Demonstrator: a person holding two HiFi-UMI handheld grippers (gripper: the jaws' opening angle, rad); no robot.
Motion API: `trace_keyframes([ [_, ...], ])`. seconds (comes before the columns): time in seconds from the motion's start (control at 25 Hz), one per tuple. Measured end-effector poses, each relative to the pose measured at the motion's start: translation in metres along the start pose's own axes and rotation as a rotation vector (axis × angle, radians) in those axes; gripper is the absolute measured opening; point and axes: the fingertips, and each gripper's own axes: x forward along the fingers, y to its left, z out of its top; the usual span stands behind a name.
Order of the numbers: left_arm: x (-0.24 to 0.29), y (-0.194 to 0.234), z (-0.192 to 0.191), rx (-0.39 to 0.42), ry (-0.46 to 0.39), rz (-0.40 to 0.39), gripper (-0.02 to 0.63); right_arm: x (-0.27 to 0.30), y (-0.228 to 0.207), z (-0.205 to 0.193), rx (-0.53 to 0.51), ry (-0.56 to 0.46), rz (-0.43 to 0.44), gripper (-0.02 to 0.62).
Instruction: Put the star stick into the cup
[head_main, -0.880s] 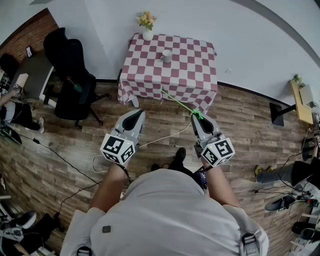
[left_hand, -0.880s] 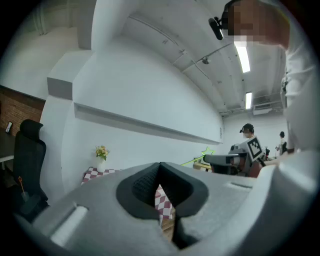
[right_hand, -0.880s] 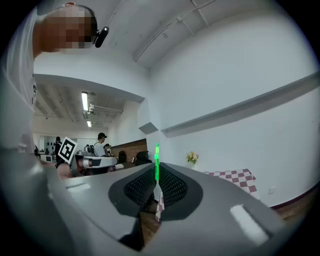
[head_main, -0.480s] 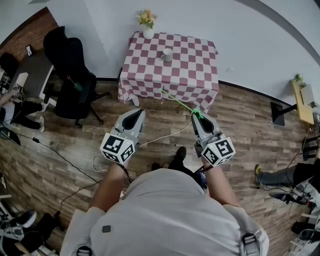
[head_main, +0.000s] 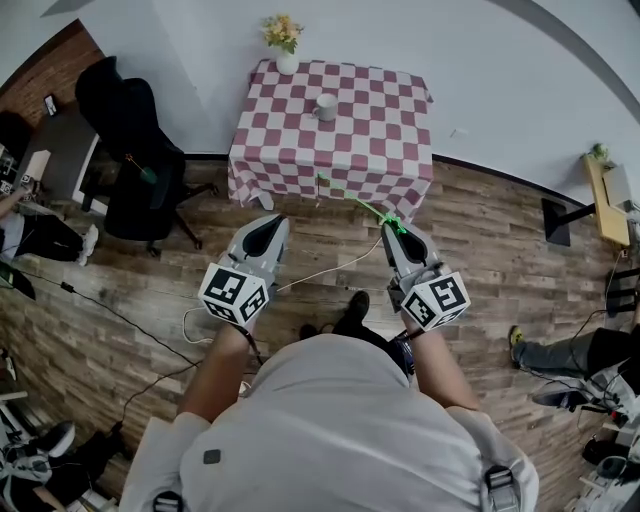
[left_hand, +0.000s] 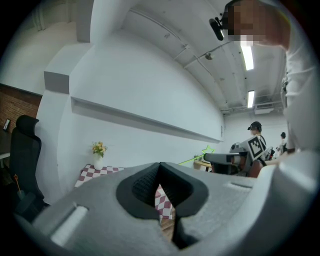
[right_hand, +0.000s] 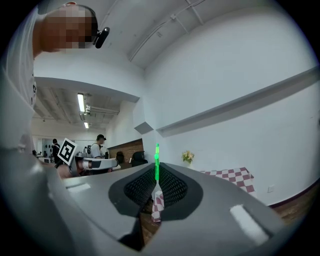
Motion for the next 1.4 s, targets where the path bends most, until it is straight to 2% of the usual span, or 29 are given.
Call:
trace_keyframes([
  [0.36,0.079,-0.01,0.002,-0.001,0.012,0.007,0.003,0.006,-0.082,0.012,0.011,-0.004,-0.004,0.026],
  [0.88,0.183,-0.031,0.023,0.019,-0.002,0.066,0.003,0.023,-0.191,0.039,0.03,-0.041,0.076,0.026],
  [1.12,0.207,-0.039,0.023,0.029,0.006,0.076,0.003,0.025,-0.22,0.043,0.054,-0.047,0.083,0.026],
  [1.4,0.225,-0.034,0.024,0.031,0.005,0.059,0.003,0.03,-0.23,0.044,0.058,-0.055,0.075,0.026],
])
